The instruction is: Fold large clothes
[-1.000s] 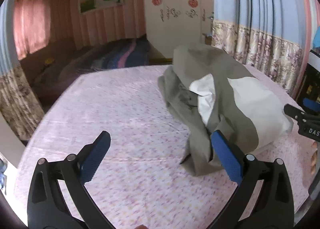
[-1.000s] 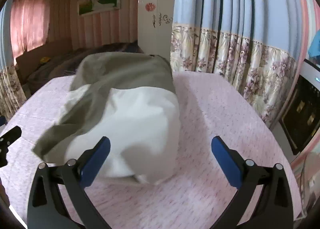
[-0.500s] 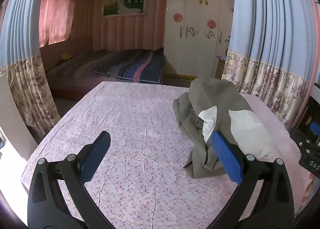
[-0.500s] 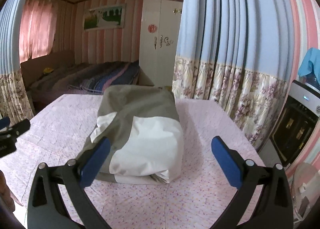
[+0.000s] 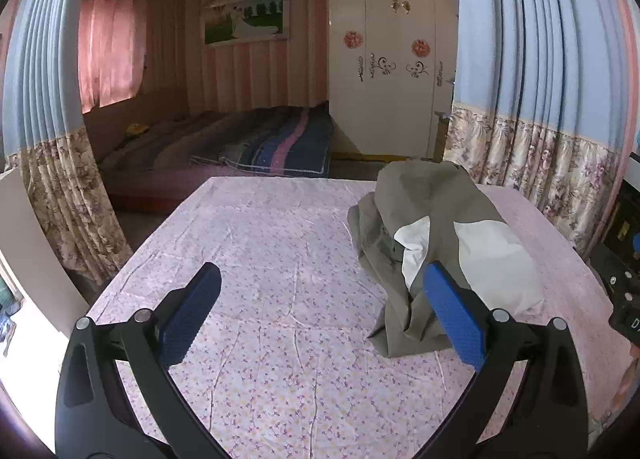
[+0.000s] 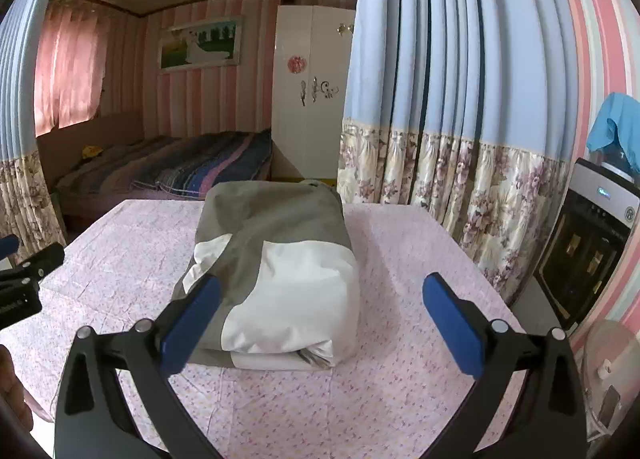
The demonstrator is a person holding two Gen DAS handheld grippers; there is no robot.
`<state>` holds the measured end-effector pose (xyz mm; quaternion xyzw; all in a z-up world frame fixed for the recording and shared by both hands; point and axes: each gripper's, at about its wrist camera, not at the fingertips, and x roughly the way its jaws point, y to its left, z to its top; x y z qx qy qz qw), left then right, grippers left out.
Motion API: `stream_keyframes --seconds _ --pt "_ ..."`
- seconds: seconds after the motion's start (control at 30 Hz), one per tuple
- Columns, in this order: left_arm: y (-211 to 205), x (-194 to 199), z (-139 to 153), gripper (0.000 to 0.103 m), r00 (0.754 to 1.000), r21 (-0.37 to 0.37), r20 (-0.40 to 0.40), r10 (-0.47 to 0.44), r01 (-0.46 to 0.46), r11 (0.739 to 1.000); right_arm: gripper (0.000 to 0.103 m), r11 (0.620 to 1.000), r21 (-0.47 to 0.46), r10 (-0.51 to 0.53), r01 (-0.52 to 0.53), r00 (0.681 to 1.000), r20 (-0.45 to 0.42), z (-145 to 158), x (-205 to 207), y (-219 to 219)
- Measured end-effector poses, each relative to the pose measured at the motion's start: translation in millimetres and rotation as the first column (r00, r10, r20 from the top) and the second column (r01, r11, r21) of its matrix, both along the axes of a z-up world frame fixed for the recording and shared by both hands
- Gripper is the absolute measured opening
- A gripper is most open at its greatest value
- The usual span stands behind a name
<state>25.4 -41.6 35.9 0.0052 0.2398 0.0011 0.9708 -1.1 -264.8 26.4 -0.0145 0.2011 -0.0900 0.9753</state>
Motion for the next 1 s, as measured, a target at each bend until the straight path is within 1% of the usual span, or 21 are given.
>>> stream_keyframes --seconds 0.13,0.4,0.83,1.0 --pt "-2.9 -0.7 0.7 0.100 1.000 0.018 -0.007 -0.006 0.006 1.000 0.101 1.000 -0.006 -0.006 0.006 1.000 -0.003 -2.1 0.7 1.0" --pt "-6.0 -3.9 -0.4 0.100 1.000 0.058 0.005 -0.001 0.000 0.998 0.101 1.000 -0.009 -0.018 0.018 1.000 -0.005 -4.2 2.7 -0.2" --pt "-7.2 -2.6 -2.4 0.100 1.000 0.063 0.004 0.007 -0.007 0.998 0.101 1.000 -0.007 -0.019 0.019 1.000 0.000 -4.9 2.5 -3.0" --pt "-7.3 -1.0 -5.7 0.100 1.000 0.051 -0.009 0.017 -0.017 0.999 0.101 1.000 -0.008 -0.019 0.019 1.000 -0.006 -6.1 3.1 -3.0"
